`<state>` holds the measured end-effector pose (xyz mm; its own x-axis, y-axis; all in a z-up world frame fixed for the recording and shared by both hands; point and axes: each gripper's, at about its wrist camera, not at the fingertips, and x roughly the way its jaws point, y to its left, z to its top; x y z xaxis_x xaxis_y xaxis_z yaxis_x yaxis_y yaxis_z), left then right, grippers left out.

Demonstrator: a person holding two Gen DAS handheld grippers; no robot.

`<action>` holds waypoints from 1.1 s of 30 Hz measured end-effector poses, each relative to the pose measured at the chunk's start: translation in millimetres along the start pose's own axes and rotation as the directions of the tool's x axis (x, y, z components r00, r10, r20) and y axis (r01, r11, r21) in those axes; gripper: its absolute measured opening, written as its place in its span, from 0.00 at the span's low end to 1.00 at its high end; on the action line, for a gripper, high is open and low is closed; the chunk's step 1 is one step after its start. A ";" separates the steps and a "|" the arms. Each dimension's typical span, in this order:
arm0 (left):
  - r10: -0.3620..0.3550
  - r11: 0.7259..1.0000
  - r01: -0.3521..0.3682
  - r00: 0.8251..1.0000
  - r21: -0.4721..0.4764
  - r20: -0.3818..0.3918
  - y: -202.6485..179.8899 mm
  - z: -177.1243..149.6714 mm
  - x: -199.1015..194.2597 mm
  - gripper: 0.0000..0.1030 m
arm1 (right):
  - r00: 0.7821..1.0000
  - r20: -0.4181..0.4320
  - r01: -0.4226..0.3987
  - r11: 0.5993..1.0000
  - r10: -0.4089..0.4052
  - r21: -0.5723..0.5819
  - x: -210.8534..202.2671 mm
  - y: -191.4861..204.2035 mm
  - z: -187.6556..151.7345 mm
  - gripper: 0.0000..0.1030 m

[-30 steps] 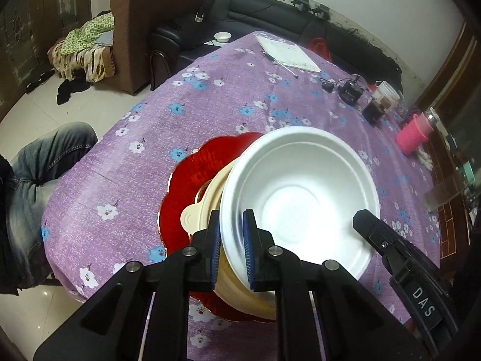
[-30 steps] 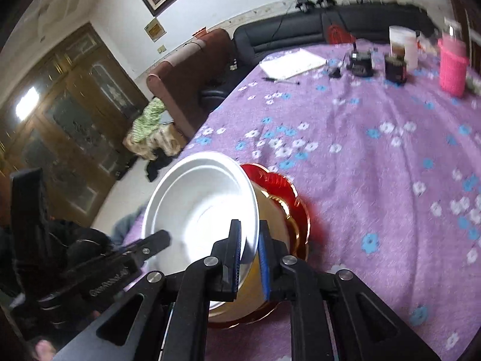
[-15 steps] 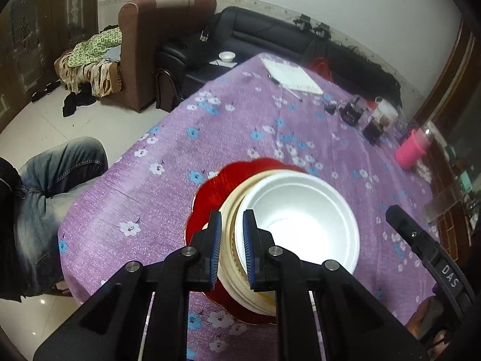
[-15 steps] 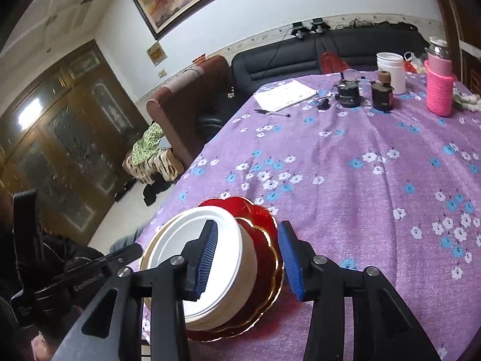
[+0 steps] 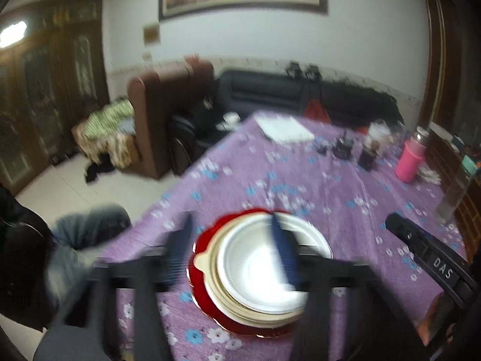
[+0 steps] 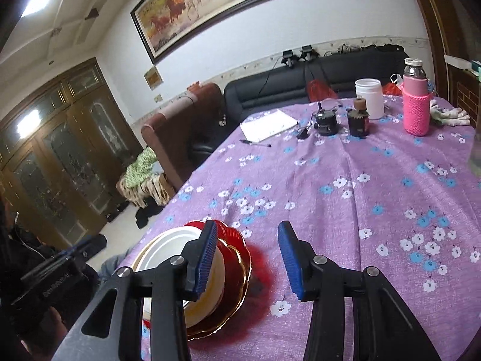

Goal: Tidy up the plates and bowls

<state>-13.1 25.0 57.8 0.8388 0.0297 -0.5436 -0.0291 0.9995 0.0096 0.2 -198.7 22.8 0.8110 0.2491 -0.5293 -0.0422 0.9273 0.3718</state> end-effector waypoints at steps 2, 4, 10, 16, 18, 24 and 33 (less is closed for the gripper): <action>0.045 0.999 -0.046 0.997 0.020 0.060 -2.4 -1.2 -11.1 0.68 | 1.000 0.011 -0.015 1.000 0.015 -0.011 -5.1 0.1 -0.7 0.44; 0.080 0.996 -0.084 0.993 0.035 0.087 -3.0 -3.0 -17.1 0.71 | 0.999 0.021 -0.028 0.999 0.029 -0.039 -8.5 4.4 -3.8 0.44; 0.091 0.994 -0.096 0.991 0.054 0.094 -2.1 -13.3 -24.0 0.81 | 0.996 0.006 -0.087 0.989 0.088 -0.119 -11.8 25.4 -20.0 0.44; 0.071 0.997 -0.072 0.997 0.018 0.043 4.3 -18.1 -24.4 0.81 | 0.993 -0.019 -0.115 0.983 0.113 -0.146 -11.3 39.7 -33.7 0.44; 0.068 0.998 -0.068 0.997 0.003 0.035 7.6 -18.5 -25.1 0.81 | 0.993 -0.025 -0.118 0.982 0.116 -0.148 -11.2 42.2 -36.9 0.44; 0.059 0.998 -0.058 0.998 -0.030 0.025 14.0 -18.8 -25.0 0.81 | 0.991 -0.045 -0.128 0.978 0.122 -0.167 -10.3 49.3 -44.6 0.44; 0.061 0.997 -0.061 0.998 -0.042 -0.004 17.4 -21.2 -18.0 0.81 | 0.989 -0.064 -0.141 0.972 0.131 -0.190 -5.4 59.0 -50.5 0.44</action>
<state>-40.3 41.7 49.9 0.8332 0.0904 -0.5455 -0.1031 0.9946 0.0073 -36.2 -131.3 9.1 0.7597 0.3856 -0.5236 -0.2658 0.9190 0.2912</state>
